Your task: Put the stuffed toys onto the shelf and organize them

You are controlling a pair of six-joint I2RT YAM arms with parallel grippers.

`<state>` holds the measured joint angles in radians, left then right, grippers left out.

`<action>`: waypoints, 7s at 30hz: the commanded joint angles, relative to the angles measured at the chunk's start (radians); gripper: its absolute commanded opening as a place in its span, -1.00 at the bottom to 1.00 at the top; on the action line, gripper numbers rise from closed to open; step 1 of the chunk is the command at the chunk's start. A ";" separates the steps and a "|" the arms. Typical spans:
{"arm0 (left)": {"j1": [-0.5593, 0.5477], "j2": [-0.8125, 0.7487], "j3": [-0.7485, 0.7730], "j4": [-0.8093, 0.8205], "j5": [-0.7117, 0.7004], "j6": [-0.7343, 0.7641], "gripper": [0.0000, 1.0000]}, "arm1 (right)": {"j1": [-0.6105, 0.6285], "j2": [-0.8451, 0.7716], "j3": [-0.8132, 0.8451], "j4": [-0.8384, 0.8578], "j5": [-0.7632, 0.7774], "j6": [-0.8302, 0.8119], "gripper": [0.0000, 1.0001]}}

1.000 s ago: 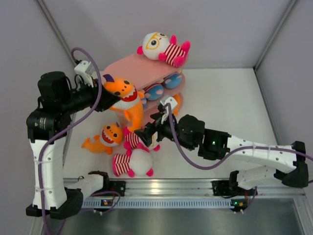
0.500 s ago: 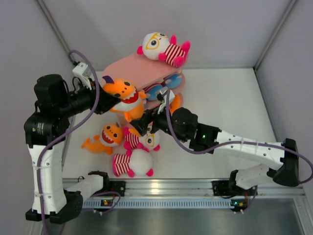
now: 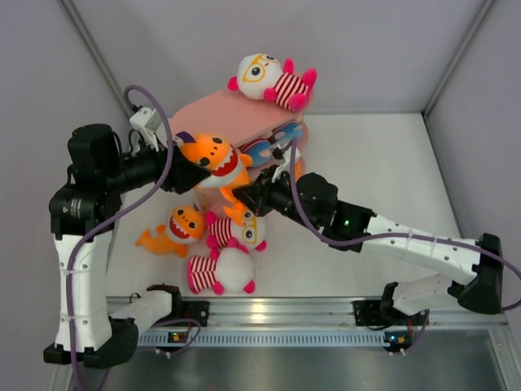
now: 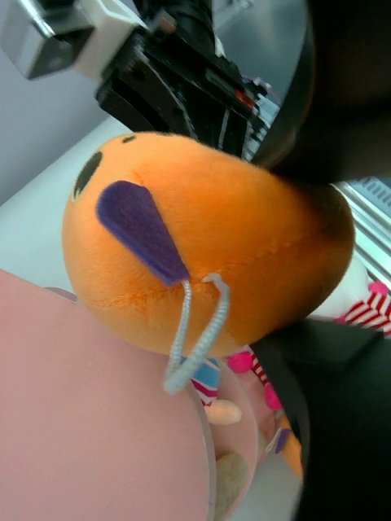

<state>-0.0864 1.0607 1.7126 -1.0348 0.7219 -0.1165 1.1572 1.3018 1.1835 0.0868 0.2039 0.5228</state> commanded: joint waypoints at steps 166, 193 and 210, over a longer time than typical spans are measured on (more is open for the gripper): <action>0.335 0.306 -0.631 0.121 -0.262 0.732 0.96 | -0.280 -0.065 -0.211 -0.223 0.014 -0.204 0.99; 0.355 0.047 -0.880 0.216 -0.466 0.575 -1.00 | -0.275 -0.142 -0.197 -0.306 0.081 -0.142 0.99; 0.361 -0.133 -0.067 -0.045 -0.398 0.287 -1.00 | -0.269 -0.213 -0.049 -0.374 -0.041 -0.279 0.87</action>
<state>0.2703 0.9539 1.5181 -1.0496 0.2462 0.2882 0.8700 1.1378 1.0451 -0.2878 0.2134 0.3099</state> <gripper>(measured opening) 0.048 0.950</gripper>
